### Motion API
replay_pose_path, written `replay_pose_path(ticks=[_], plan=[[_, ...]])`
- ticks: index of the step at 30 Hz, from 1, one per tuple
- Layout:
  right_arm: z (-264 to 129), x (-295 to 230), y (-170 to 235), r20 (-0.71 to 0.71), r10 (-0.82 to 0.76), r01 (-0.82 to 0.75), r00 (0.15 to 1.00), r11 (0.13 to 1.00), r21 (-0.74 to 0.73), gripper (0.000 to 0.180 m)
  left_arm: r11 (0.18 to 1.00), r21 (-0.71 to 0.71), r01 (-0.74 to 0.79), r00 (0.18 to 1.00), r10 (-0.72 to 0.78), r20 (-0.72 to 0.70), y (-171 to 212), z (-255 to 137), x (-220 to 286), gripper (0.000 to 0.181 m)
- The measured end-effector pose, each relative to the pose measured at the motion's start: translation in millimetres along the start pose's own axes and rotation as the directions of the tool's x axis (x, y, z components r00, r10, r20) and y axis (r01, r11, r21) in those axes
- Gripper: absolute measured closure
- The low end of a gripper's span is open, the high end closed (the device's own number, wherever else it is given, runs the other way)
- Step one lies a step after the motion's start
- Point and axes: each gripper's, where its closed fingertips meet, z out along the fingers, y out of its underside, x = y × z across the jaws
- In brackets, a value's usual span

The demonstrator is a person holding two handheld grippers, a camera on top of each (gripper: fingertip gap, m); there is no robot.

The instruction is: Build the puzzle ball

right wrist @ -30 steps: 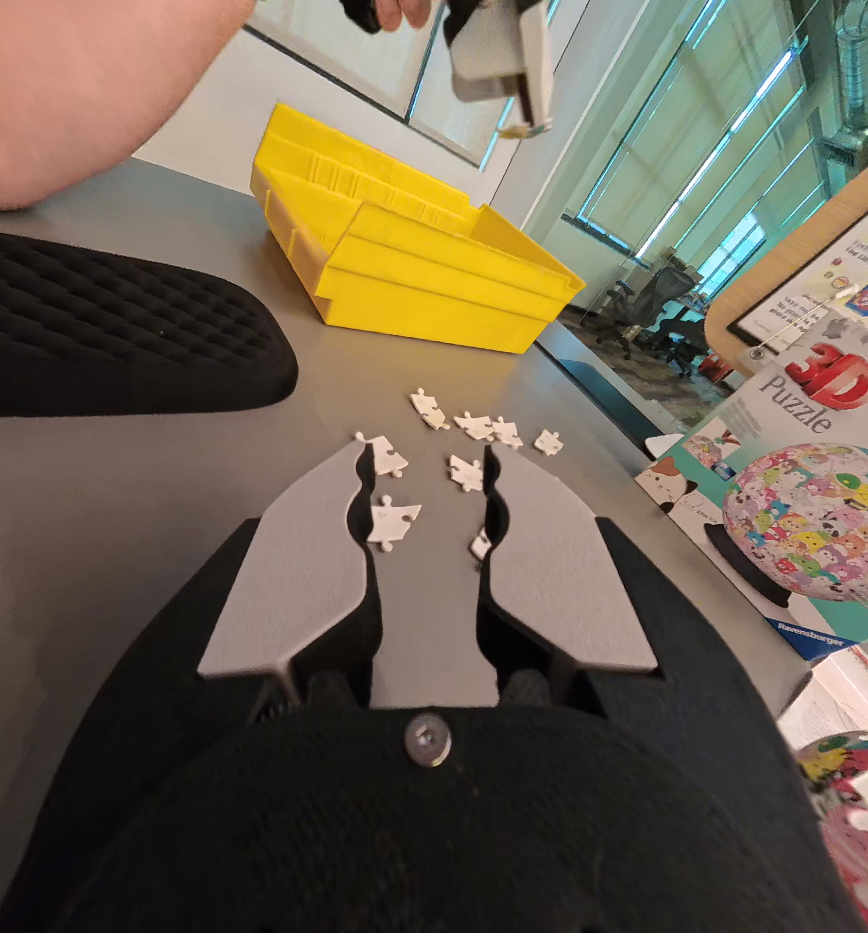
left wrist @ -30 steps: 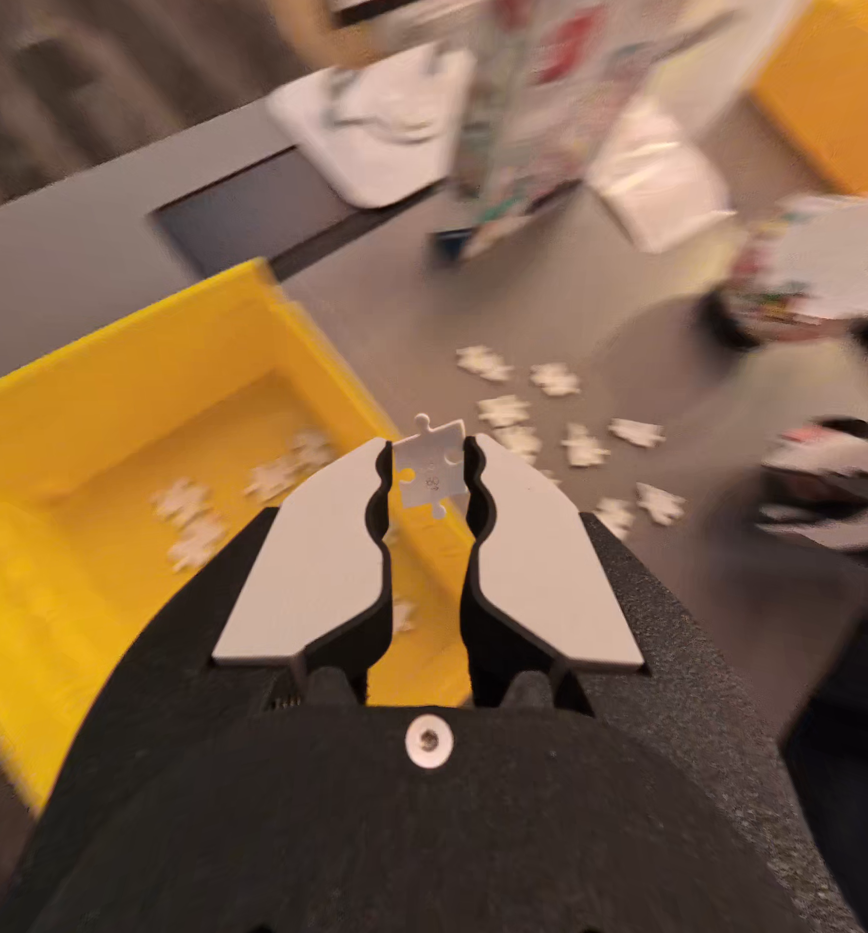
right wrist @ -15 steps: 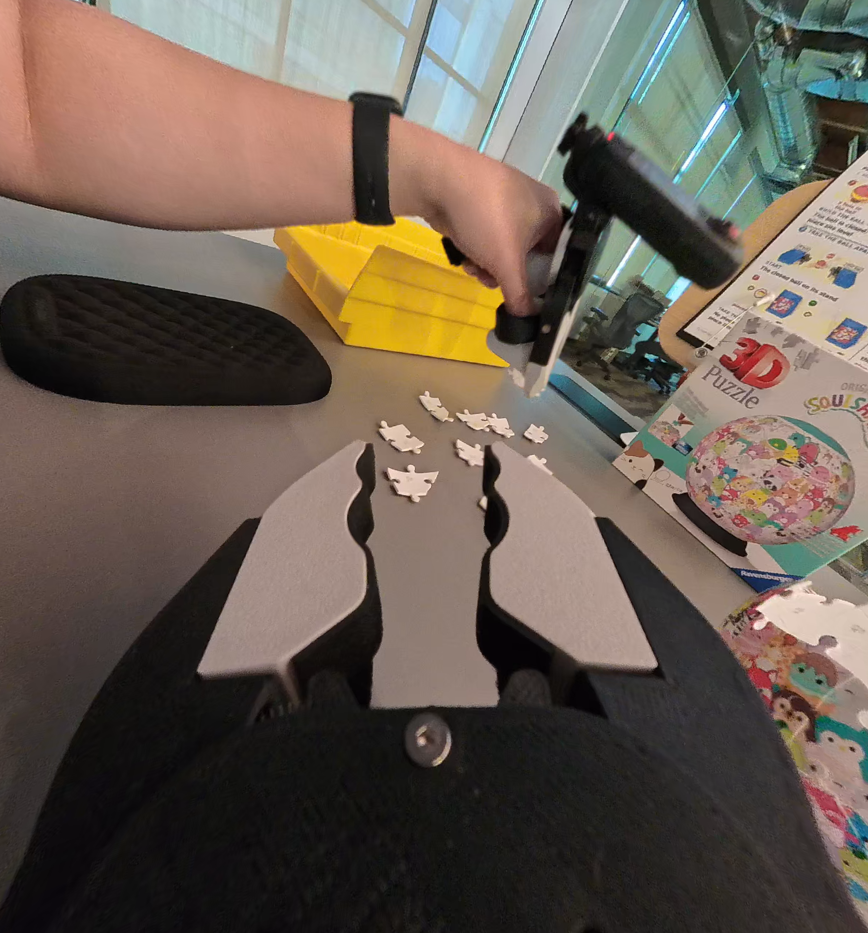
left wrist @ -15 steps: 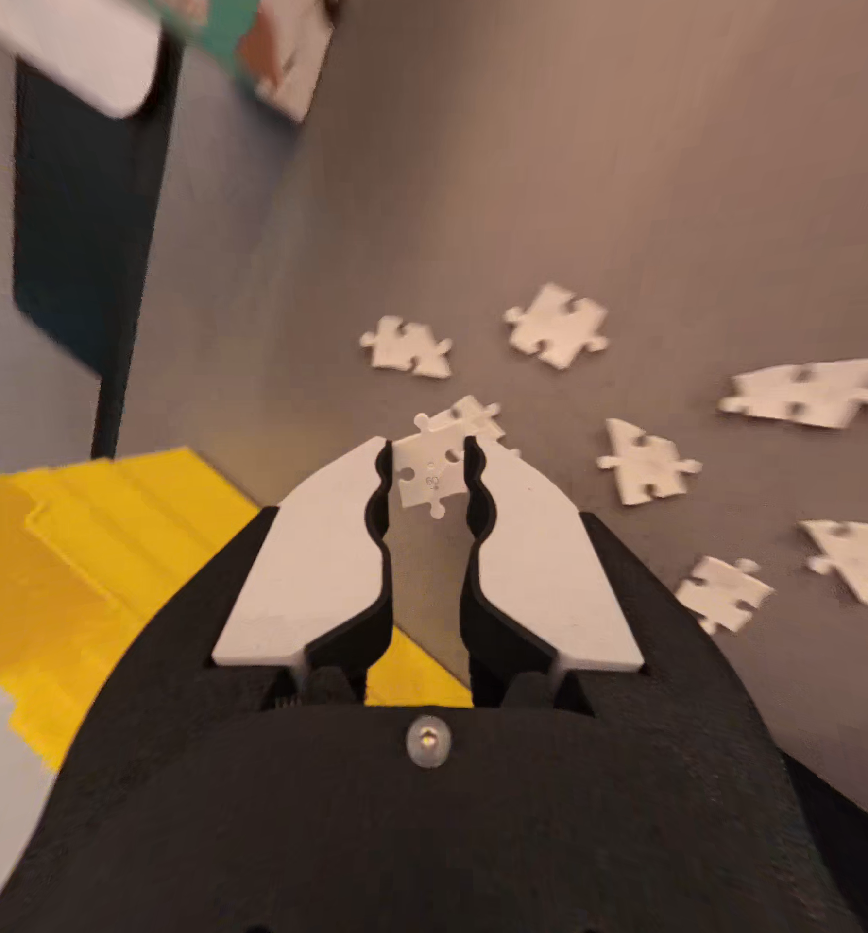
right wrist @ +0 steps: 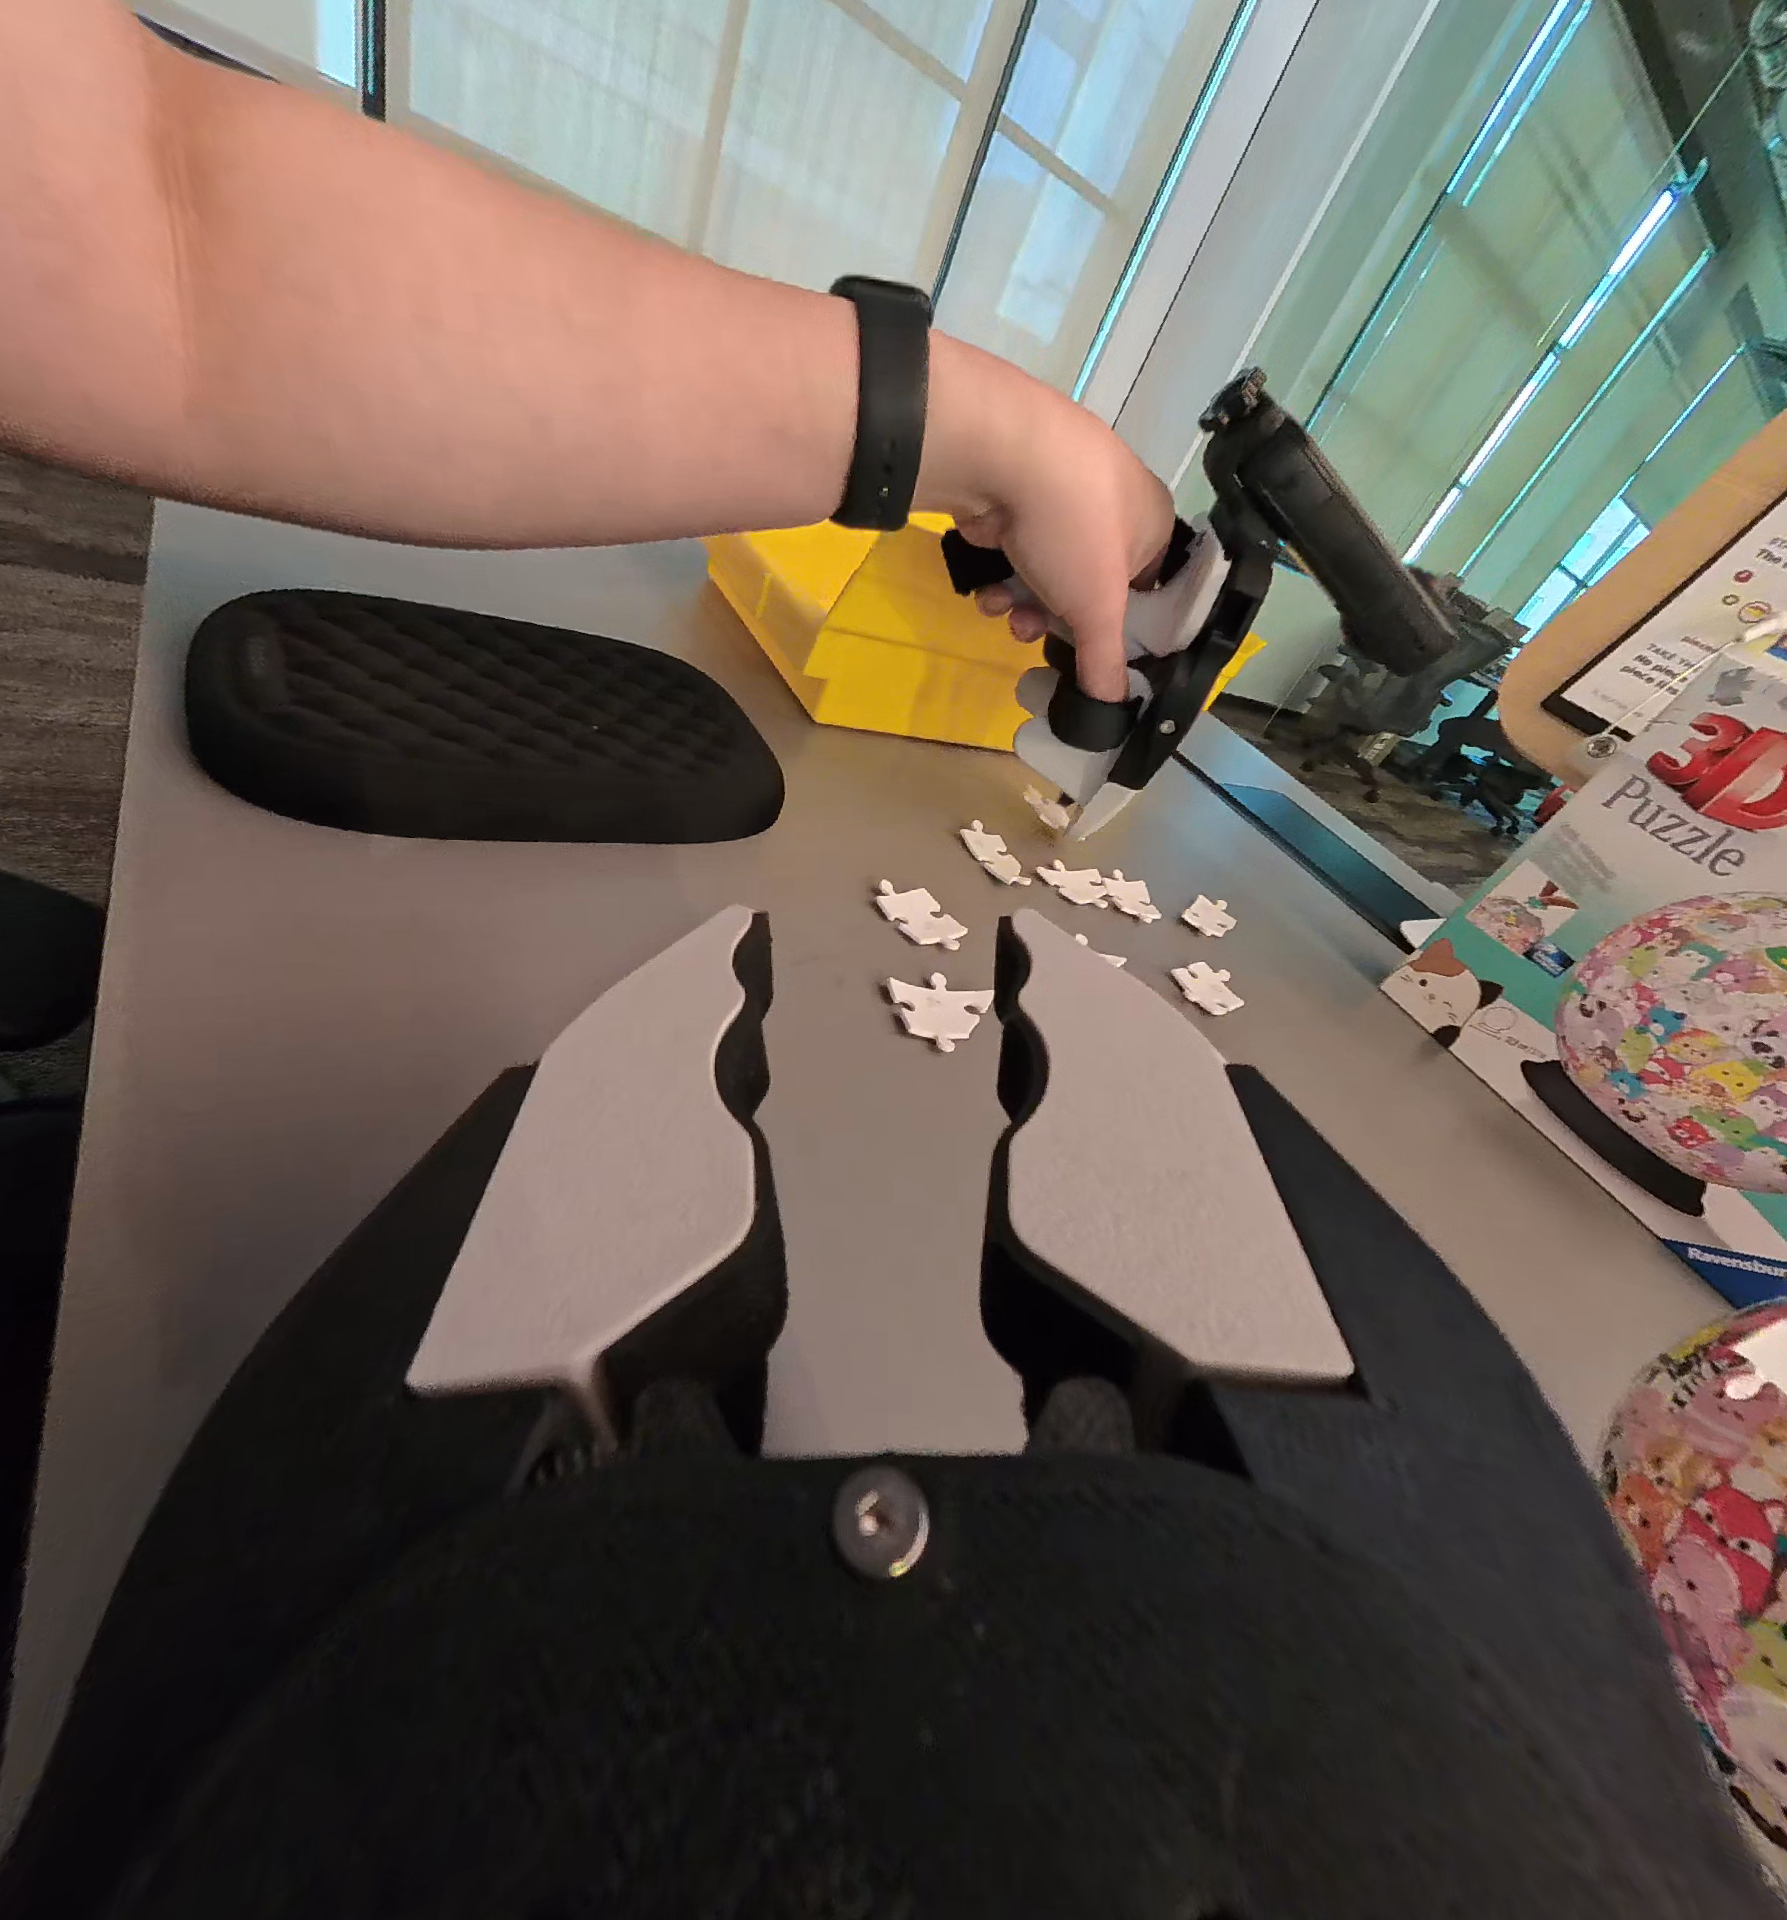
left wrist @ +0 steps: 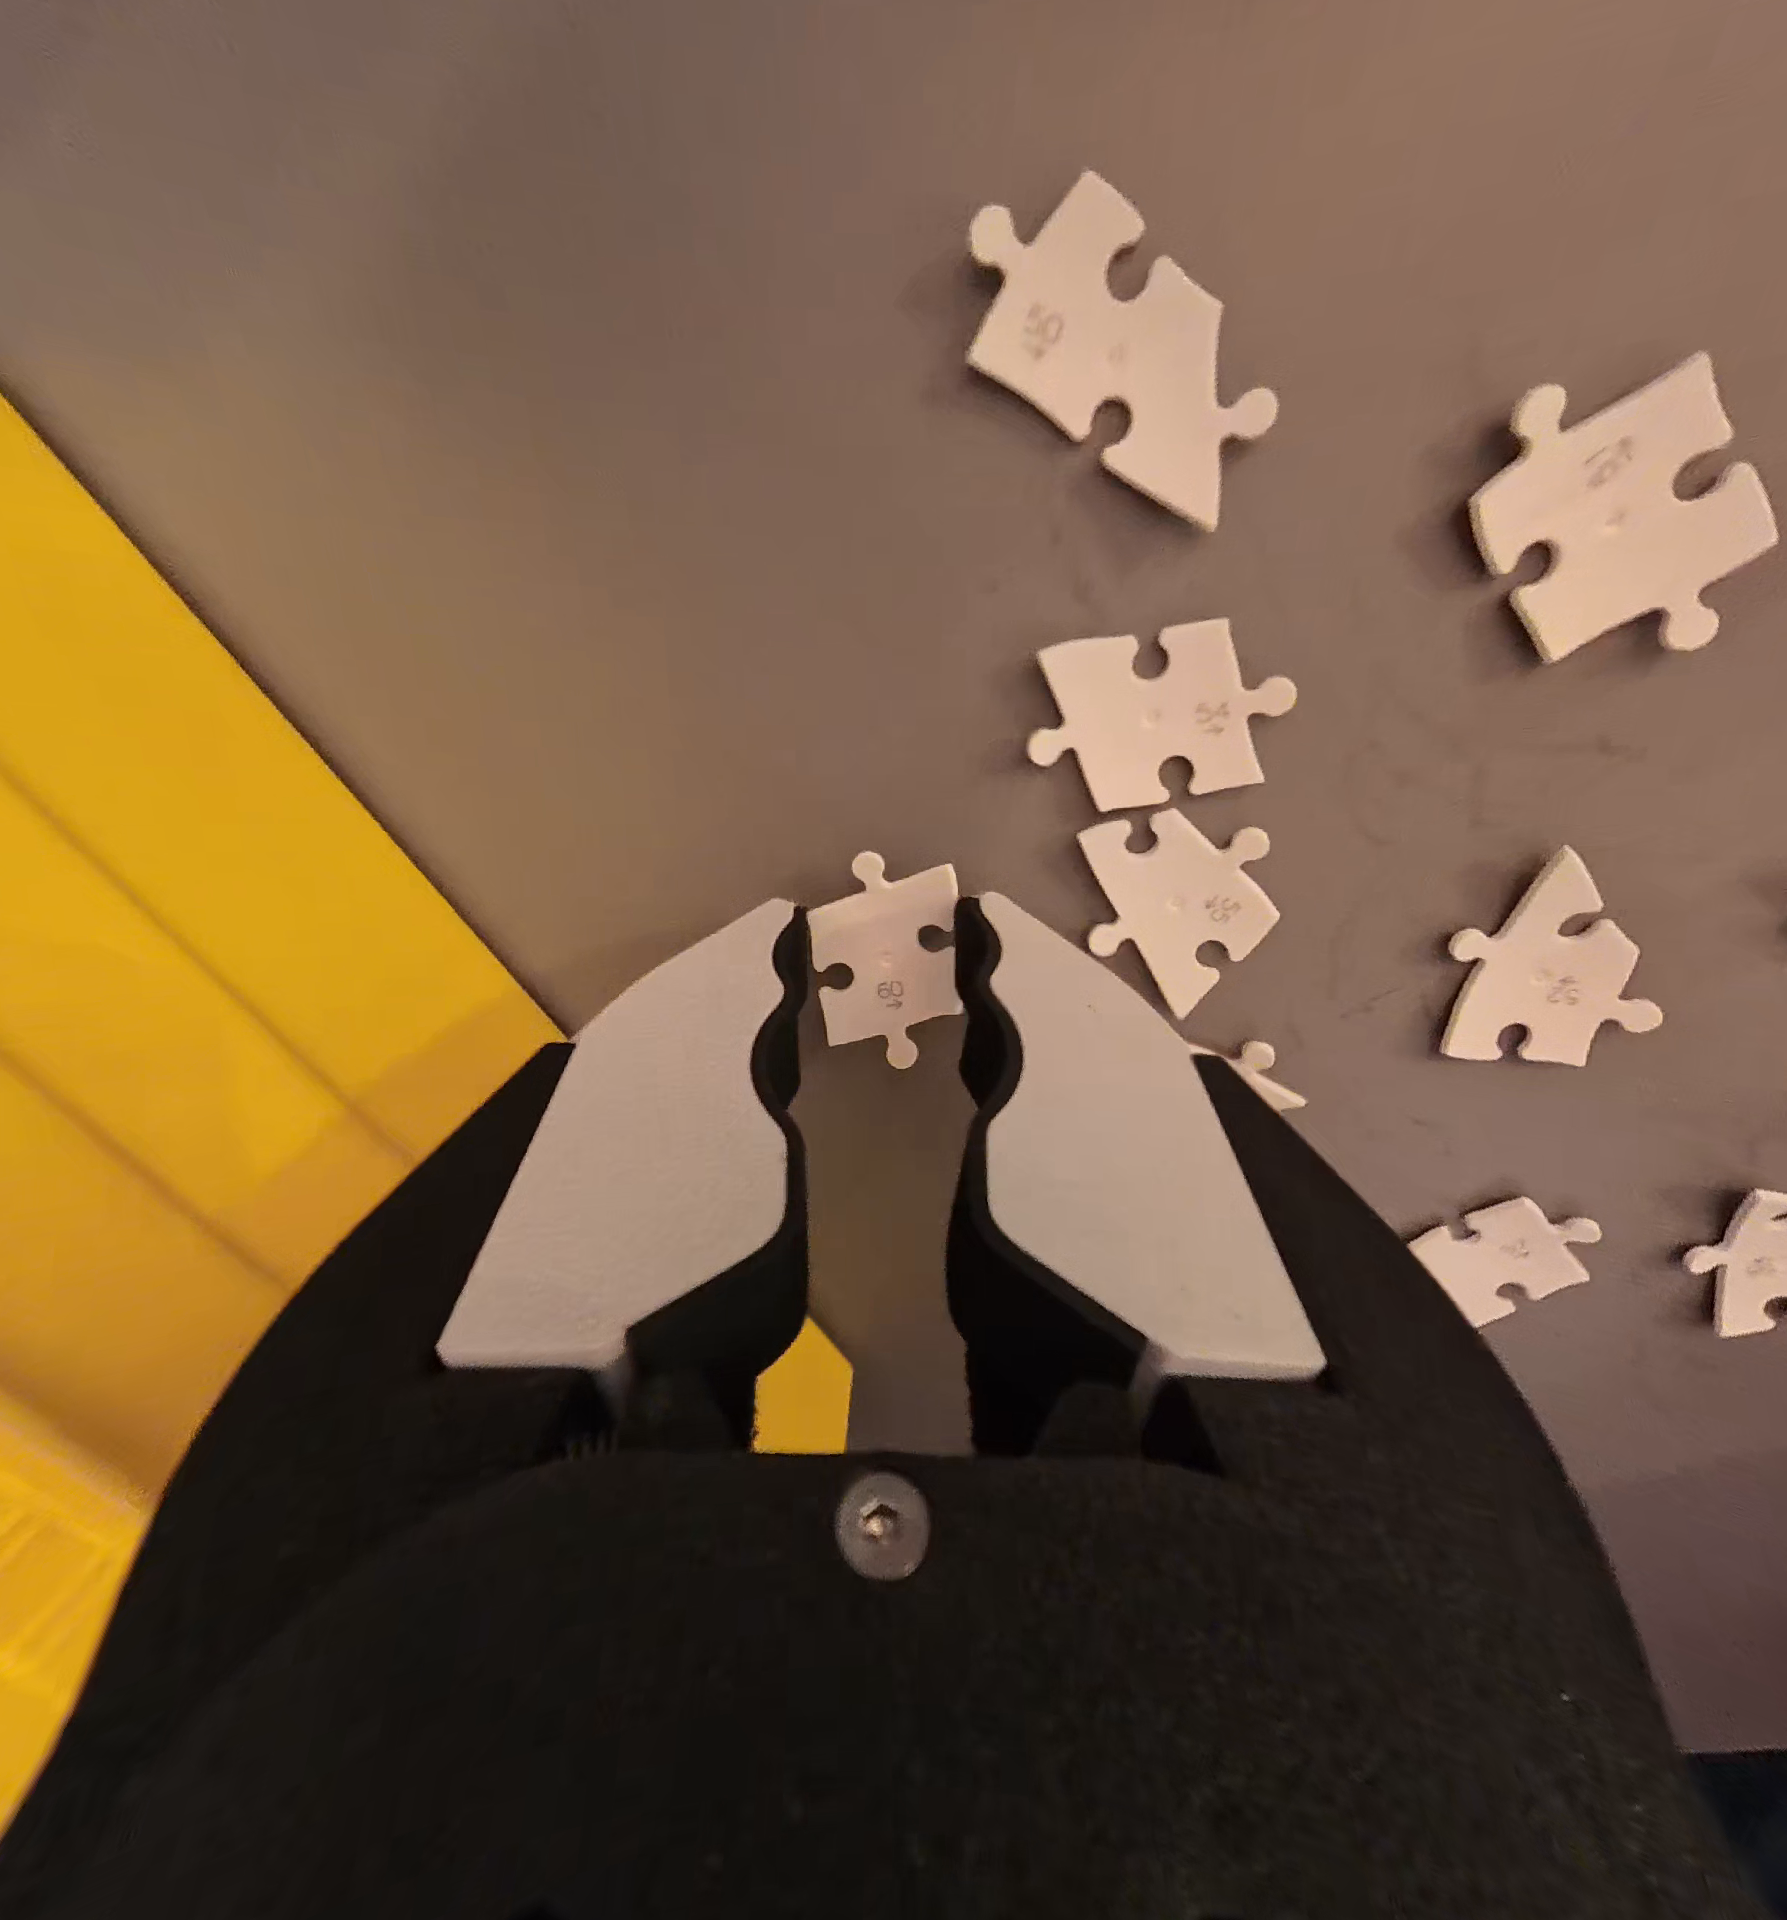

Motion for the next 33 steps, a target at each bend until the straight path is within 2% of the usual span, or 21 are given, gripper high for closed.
replay_pose_path(ticks=[5,10,13,14,19,22,25,28,30,33], plan=[[0.3,-3.3,0.3,0.011,-0.008,0.008,1.000,1.000,-0.003,0.138,0.996,-0.018,0.083,0.996,-0.084,-0.031,3.7,4.5,-3.7,0.154],[0.6,-4.7,-0.4,0.017,-0.012,0.012,1.000,1.000,-0.001,0.138,0.994,-0.045,0.096,0.993,-0.099,-0.068,8.4,4.0,3.4,0.152],[0.1,-5.2,-0.8,0.015,-0.021,0.021,1.000,1.000,0.000,0.138,0.993,-0.041,0.108,0.992,-0.110,-0.055,9.2,2.6,3.3,0.129],[-0.4,-5.0,-1.4,0.012,-0.025,0.025,1.000,1.000,0.002,0.138,0.993,-0.030,0.110,0.992,-0.111,-0.057,8.8,0.7,4.3,0.128],[-3.9,-3.7,-6.6,0.000,-0.026,0.026,1.000,0.999,0.030,0.138,0.986,0.122,0.117,0.993,-0.114,-0.033,-1.0,-31.1,7.3,0.131],[-6.5,-2.7,-10.0,-0.012,-0.033,0.033,0.999,0.998,0.047,0.138,0.951,0.292,0.097,0.995,-0.103,0.003,-6.6,-67.5,11.3,0.132],[-10.8,2.4,-13.9,-0.042,-0.026,0.029,0.999,0.997,0.069,0.138,0.838,0.532,0.122,0.992,-0.110,-0.055,-9.2,-113.3,27.4,0.133],[-17.6,11.7,-18.9,-0.080,0.013,-0.004,0.997,0.994,0.105,0.137,0.623,0.761,0.182,0.979,-0.042,-0.200,-4.0,-162.3,62.3,0.133],[-23.1,20.0,-22.4,-0.108,0.059,-0.044,0.992,0.990,0.137,0.136,0.489,0.850,0.197,0.968,0.041,-0.248,8.8,-183.9,88.6,0.130],[-32.6,34.3,-24.0,-0.143,0.155,-0.129,0.978,0.976,0.173,0.134,0.358,0.914,0.190,0.963,0.116,-0.245,32.2,-189.4,119.1,0.121]])
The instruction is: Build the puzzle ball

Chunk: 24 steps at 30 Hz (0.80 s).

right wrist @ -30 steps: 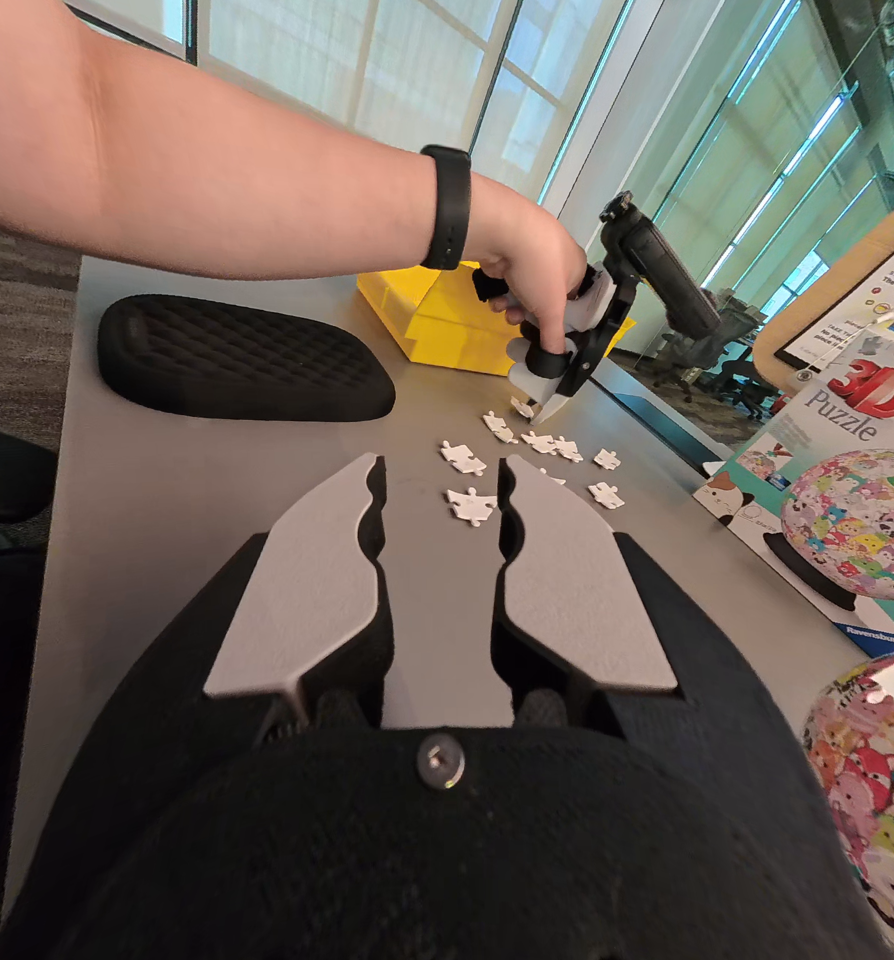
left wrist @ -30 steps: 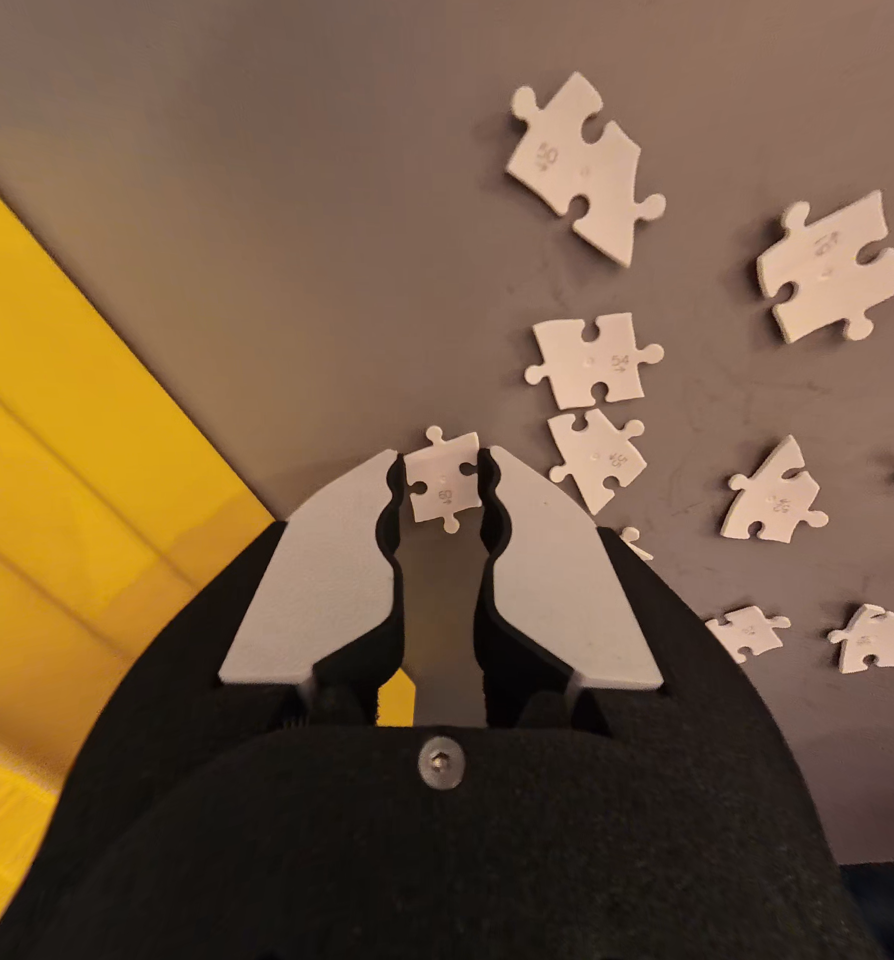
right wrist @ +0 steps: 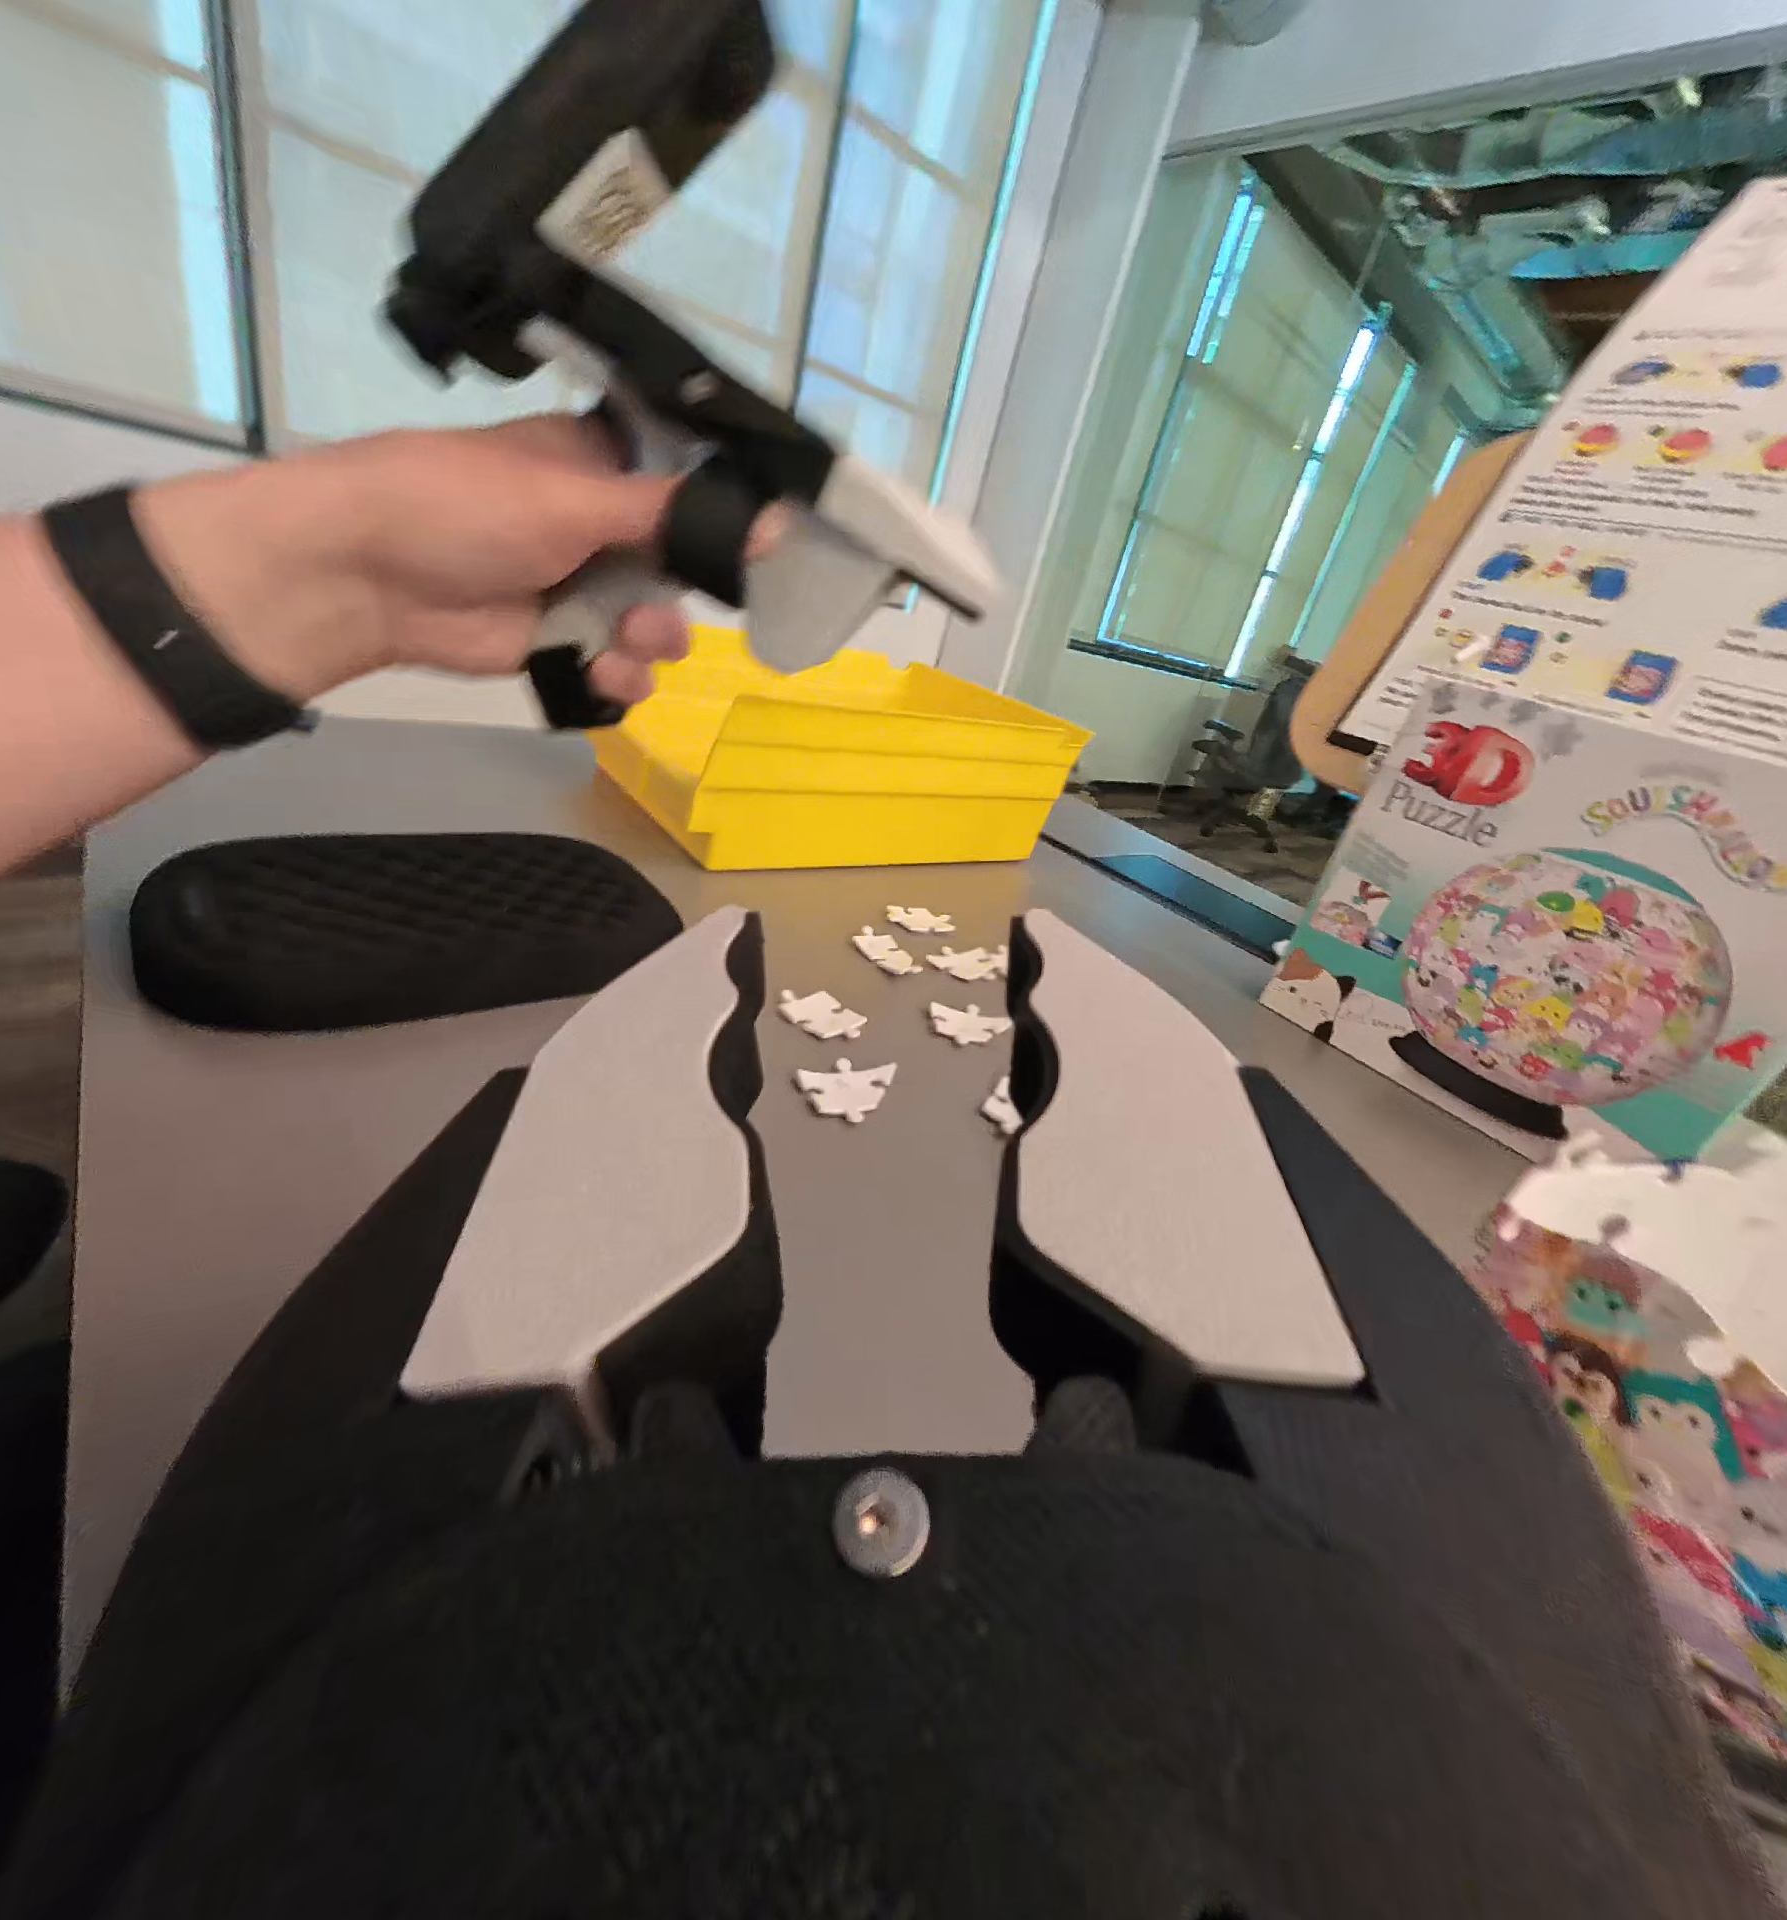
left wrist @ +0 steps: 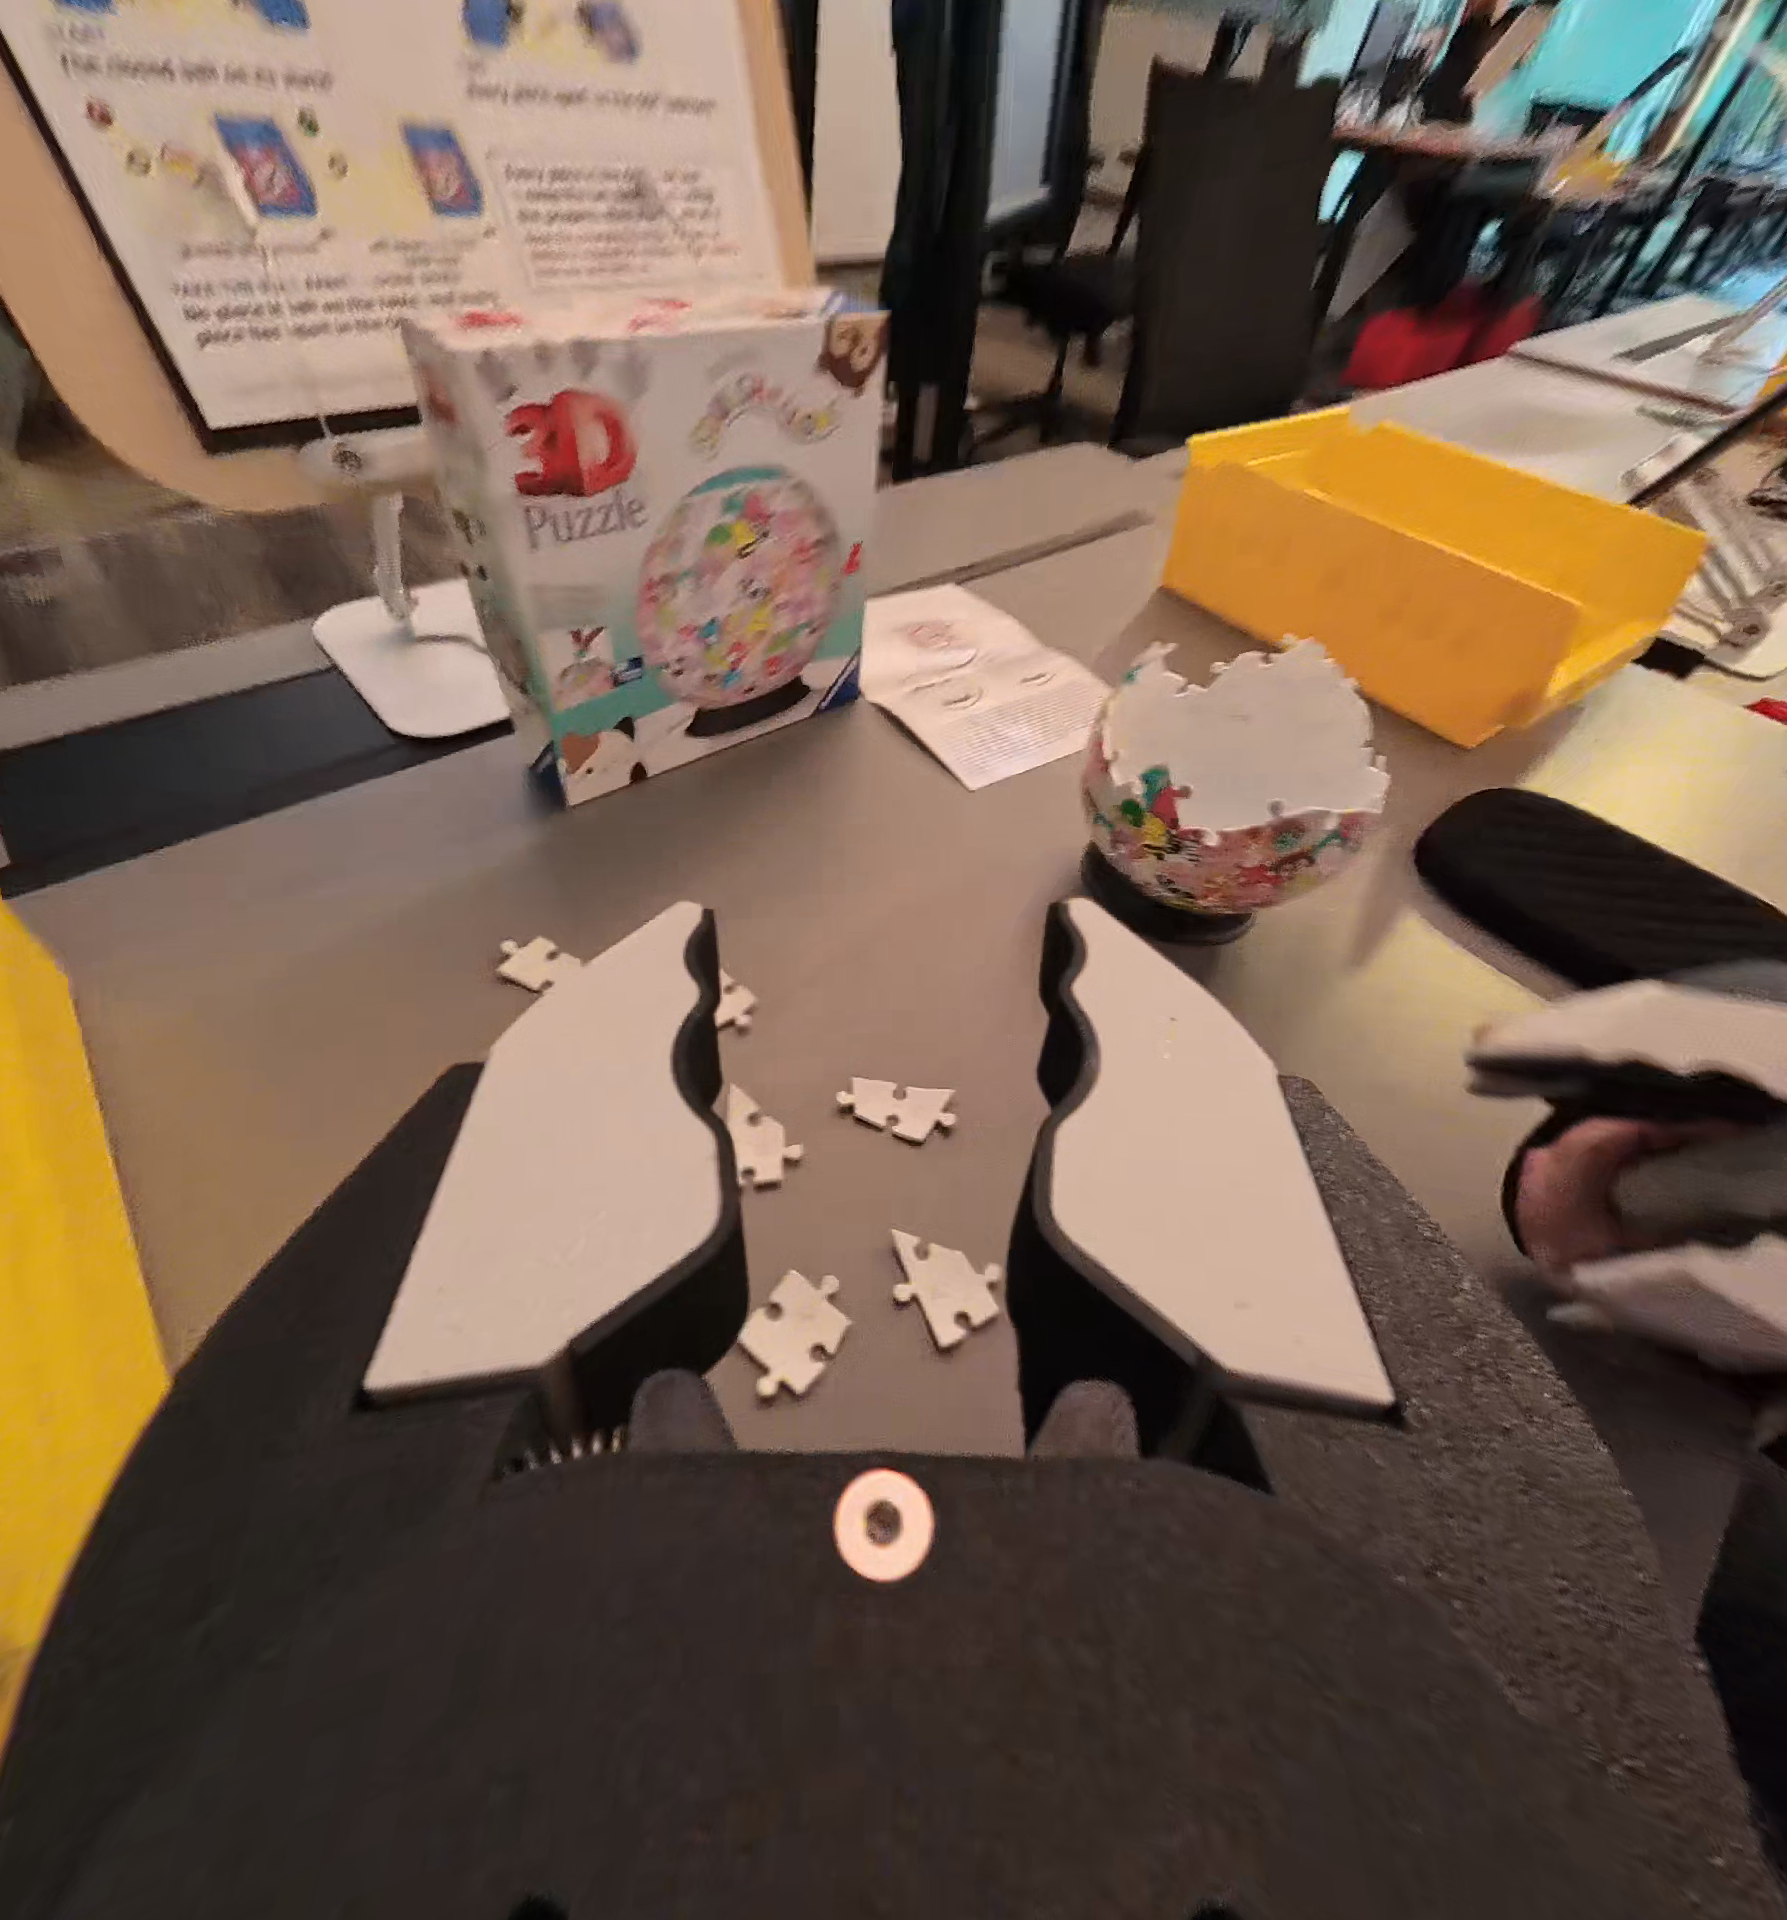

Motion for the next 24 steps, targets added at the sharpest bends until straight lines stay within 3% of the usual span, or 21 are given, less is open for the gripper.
replay_pose_path(ticks=[3,7,14,17,21,24], plan=[[-10.4,16.5,-6.1,-0.043,0.095,-0.094,0.995,0.995,0.043,0.131,0.999,0.039,-0.009,1.000,0.008,0.020,17.3,-16.1,7.2,0.115],[-19.1,32.7,-1.4,-0.072,0.180,-0.179,0.981,0.984,0.021,0.132,0.979,0.202,-0.004,1.000,0.010,-0.028,13.5,-50.8,14.4,0.119],[-18.2,35.0,-21.8,-0.092,0.159,-0.147,0.983,0.982,0.122,0.143,0.952,0.296,-0.078,0.993,0.101,-0.064,29.9,-84.7,21.5,0.131],[-11.9,34.0,-33.6,-0.110,0.056,-0.040,0.992,0.989,0.142,0.141,0.944,0.291,-0.157,0.985,0.172,-0.027,36.6,-87.7,15.8,0.134],[5.1,19.0,-47.7,-0.024,-0.125,0.127,0.992,0.977,0.168,0.139,0.952,0.238,-0.192,0.977,0.208,-0.041,39.7,-85.6,6.8,0.138],[28.3,12.6,-49.1,0.135,-0.090,0.070,0.987,0.987,0.145,0.137,0.950,0.195,-0.242,0.966,0.254,-0.039,36.1,-81.6,-0.5,0.141]])
